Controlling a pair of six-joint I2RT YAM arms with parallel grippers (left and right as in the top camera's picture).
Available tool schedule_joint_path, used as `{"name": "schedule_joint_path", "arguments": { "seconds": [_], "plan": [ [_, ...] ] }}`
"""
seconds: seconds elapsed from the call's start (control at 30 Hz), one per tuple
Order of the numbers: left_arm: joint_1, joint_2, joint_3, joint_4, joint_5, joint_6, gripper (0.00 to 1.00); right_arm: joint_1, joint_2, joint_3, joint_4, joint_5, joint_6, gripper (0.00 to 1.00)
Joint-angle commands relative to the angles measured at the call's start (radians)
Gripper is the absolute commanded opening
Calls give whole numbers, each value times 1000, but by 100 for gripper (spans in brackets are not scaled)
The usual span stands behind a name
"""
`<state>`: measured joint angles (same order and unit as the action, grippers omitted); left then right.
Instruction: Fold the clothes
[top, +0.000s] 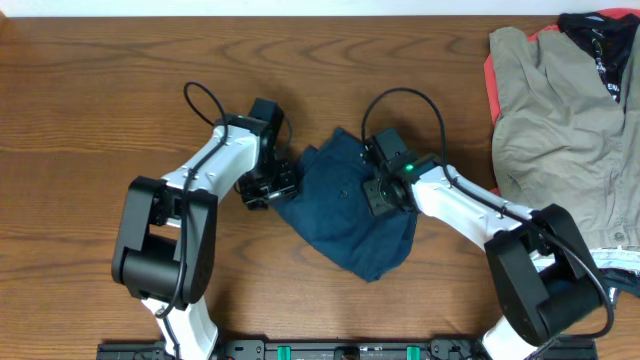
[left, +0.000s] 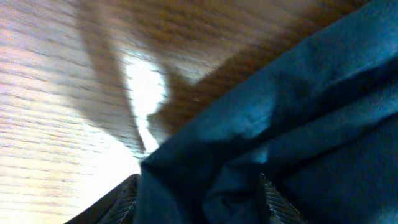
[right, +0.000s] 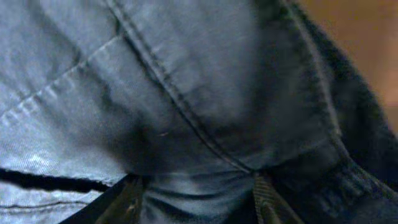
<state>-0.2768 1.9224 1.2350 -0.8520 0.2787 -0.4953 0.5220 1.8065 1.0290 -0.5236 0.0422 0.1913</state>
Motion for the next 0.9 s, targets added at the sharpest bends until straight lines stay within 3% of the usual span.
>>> {"name": "schedule_joint_path", "arguments": {
  "seconds": [0.0,0.1,0.23,0.4,0.6,0.7,0.87],
  "plan": [
    [33,-76,13,-3,-2,24,61,-13,30,71,-30,126,-32,59],
    [58,-124,13,2,3,24,67,-13,-4,157,-132,126,-31,61],
    [80,-174,13,45,95,55,86,-13,-78,243,-249,126,-32,64],
    [75,-148,13,97,211,159,96,-13,-182,266,-296,117,-31,67],
    [74,-53,13,92,214,241,98,-13,-268,266,-355,111,-27,67],
    [74,-9,13,89,312,291,98,-16,-284,266,-375,111,-27,67],
    [43,44,10,87,380,327,92,-40,-286,266,-389,111,14,66]
  ]
}}
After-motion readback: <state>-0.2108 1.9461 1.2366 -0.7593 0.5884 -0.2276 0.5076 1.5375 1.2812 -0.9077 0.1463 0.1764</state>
